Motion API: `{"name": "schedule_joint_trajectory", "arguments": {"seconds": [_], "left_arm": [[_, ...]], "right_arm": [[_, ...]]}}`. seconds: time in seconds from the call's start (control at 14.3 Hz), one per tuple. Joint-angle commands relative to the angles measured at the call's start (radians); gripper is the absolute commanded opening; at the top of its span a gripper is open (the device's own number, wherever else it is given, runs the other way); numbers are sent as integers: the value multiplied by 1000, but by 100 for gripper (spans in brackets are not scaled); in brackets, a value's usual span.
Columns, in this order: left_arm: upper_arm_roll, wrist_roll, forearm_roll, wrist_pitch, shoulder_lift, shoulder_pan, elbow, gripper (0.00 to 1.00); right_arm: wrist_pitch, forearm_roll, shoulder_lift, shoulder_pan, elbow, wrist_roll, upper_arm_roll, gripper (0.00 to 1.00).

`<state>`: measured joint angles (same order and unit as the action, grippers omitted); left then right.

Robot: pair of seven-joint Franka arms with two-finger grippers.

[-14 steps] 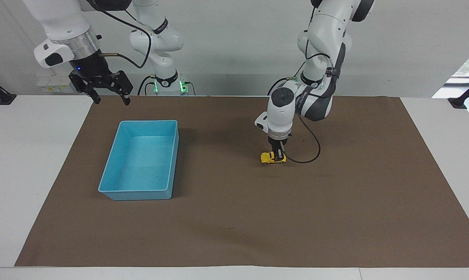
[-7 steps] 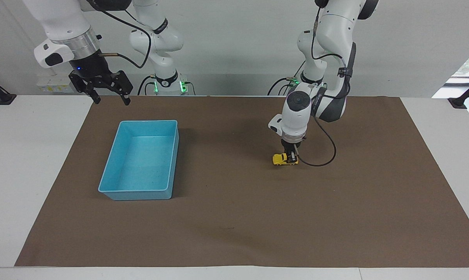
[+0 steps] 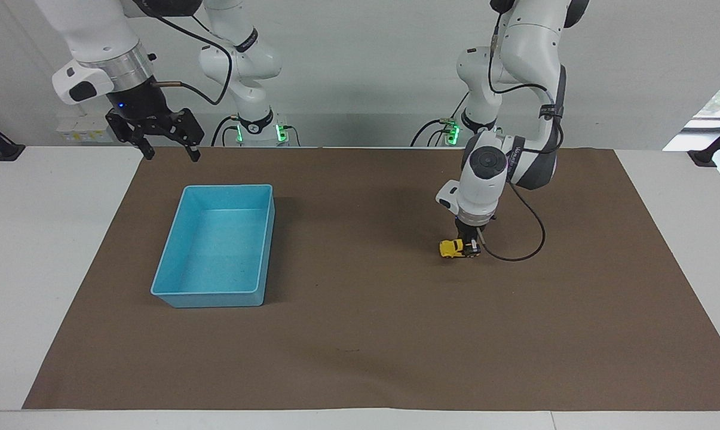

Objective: Wind up and store yellow beetle car

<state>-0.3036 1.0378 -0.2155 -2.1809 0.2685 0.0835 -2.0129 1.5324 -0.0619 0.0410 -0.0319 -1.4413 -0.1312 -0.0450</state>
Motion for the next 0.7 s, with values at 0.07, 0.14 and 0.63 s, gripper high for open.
{"name": "schedule_joint_trajectory", "arguments": {"seconds": [0.07, 0.14, 0.63], "left_arm": [[-3, 7, -16, 88, -66, -19, 32, 100], [-2, 1, -16, 93, -74, -21, 36, 100], [3, -286, -13, 145, -114, -39, 120, 100]], "right_arm": [[-17, -12, -7, 10, 2, -16, 7, 100], [-17, -12, -7, 10, 2, -15, 8, 100], [-17, -12, -7, 10, 2, -16, 7, 100]]}}
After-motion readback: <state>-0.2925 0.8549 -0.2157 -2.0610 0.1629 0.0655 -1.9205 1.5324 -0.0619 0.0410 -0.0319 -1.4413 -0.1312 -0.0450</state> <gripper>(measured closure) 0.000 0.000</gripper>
